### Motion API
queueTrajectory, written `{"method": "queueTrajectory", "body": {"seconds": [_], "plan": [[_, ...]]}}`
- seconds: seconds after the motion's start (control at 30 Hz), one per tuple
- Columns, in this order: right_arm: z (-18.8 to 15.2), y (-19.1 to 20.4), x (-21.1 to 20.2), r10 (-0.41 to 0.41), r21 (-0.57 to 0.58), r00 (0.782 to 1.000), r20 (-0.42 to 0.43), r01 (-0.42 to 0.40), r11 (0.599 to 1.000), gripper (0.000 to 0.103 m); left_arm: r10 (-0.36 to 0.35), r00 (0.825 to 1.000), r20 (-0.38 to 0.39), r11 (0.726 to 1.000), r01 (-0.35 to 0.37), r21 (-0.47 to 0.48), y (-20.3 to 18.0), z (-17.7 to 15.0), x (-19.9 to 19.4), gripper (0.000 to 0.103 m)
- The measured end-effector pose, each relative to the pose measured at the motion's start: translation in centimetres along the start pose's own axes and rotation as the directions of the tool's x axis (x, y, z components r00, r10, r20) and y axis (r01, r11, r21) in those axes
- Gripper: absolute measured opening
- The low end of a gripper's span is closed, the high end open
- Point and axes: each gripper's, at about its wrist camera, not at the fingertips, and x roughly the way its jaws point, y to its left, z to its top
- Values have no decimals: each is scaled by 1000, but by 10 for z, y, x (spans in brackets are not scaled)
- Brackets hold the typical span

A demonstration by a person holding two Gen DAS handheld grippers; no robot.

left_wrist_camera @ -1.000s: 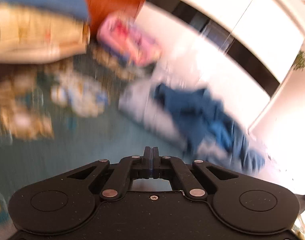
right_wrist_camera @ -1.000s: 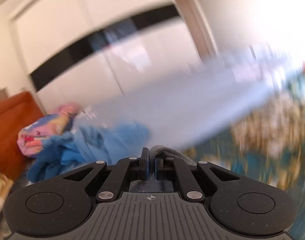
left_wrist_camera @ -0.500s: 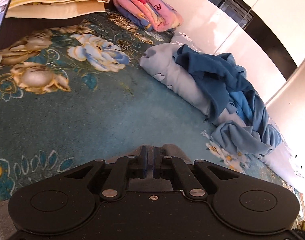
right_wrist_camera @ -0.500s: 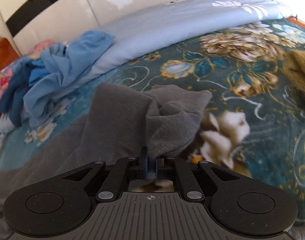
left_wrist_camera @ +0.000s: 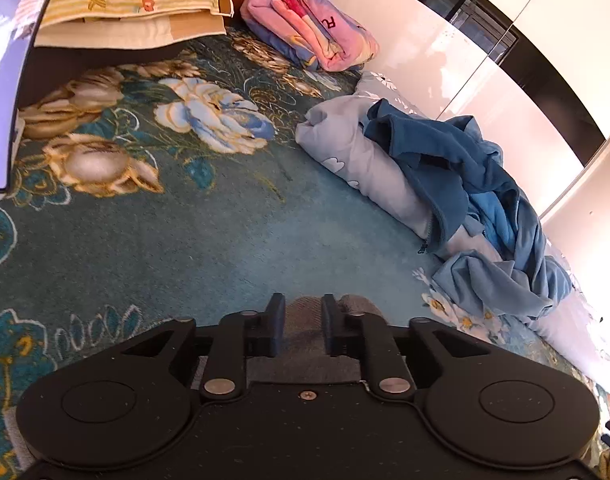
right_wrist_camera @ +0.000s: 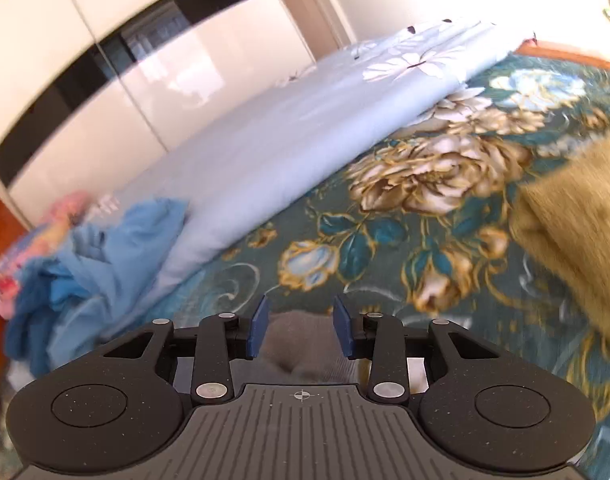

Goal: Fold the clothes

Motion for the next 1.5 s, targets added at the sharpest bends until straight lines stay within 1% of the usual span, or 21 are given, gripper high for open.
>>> {"method": "queueTrajectory", "body": {"seconds": [0.1, 0.17, 0.2, 0.3, 0.33, 0.37, 0.4, 0.47, 0.57, 0.6, 0.67, 0.77, 0.87, 0.93, 1.03, 1.17, 1.23, 1.3, 1.37, 1.4, 1.5], "plan": [[4, 1, 31, -90, -40, 992, -92, 86, 995, 32, 2, 1000, -5, 1000, -2, -5, -2, -1, 0, 17], [1, -5, 40, -119, -30, 988, -100, 117, 993, 33, 0, 1000, -7, 1000, 0, 1, -5, -1, -1, 18], [-2, -8, 45, -126, -22, 986, -110, 124, 992, 33, 1, 1000, -5, 1000, -1, 3, -6, -2, -2, 21], [-13, -10, 55, -86, -3, 987, -137, 86, 996, 35, 7, 1000, -6, 1000, -7, 1, -7, -4, -2, 22], [-15, -8, 55, -82, -5, 988, -129, 82, 997, 33, 7, 1000, -8, 1000, -7, 2, -8, -4, -2, 22], [-17, -7, 55, -79, -8, 990, -120, 79, 997, 26, 6, 1000, -9, 1000, -6, 4, -9, -4, -3, 22], [-18, -6, 54, -66, -4, 991, -118, 66, 998, 5, 6, 1000, -9, 1000, -6, 4, -9, -5, -3, 22], [-12, -4, 45, -16, 8, 995, -98, 16, 1000, 5, 6, 1000, -9, 1000, -6, 2, -8, -5, -2, 22], [11, 7, 8, 16, -47, 999, 52, -14, 999, 5, 6, 1000, -9, 1000, -6, 0, -8, -5, -2, 22], [17, 7, -5, 20, -57, 994, 107, -14, 998, 5, 6, 1000, -9, 1000, -6, 0, -7, -6, -2, 22], [27, -3, -32, -12, -44, 977, 213, 22, 999, 5, 6, 1000, -9, 1000, -6, -2, -7, -6, -2, 22], [22, -31, -39, -102, -12, 974, 202, 107, 994, 5, 5, 1000, -11, 1000, -5, -5, -6, -7, -1, 22], [4, -61, -22, -181, 33, 980, 78, 179, 983, 5, 1, 1000, -17, 1000, -1, -5, -7, -8, 0, 22], [-9, -72, -11, -235, 22, 972, 5, 235, 972, 6, -3, 1000, -18, 1000, 2, -5, -7, -7, 0, 23], [-20, -81, -9, -259, 41, 965, -37, 261, 965, 8, 1, 1000, -15, 1000, -1, -5, -5, -7, -3, 29], [-14, -65, -24, -238, 0, 971, 8, 238, 971, 13, 20, 1000, -17, 1000, -20, -5, 1, -5, -2, 31], [-12, -58, -31, -226, -21, 974, 31, 227, 974, 24, 32, 999, -23, 999, -32, -4, 4, -5, 0, 35], [-9, -50, -39, -214, -42, 975, 53, 216, 975, 26, 44, 999, -29, 999, -44, -2, 8, -4, 3, 38], [-6, -42, -47, -201, -64, 977, 74, 206, 977, 28, 56, 998, -35, 998, -57, 0, 11, -4, 5, 39], [-5, -38, -51, -194, -75, 977, 85, 201, 977, 36, 63, 997, -38, 998, -63, 0, 13, -4, 6, 39], [-6, -26, -49, -151, -82, 986, 76, 157, 984, 37, 74, 996, -45, 997, -74, 5, 19, -3, 10, 41]]}}
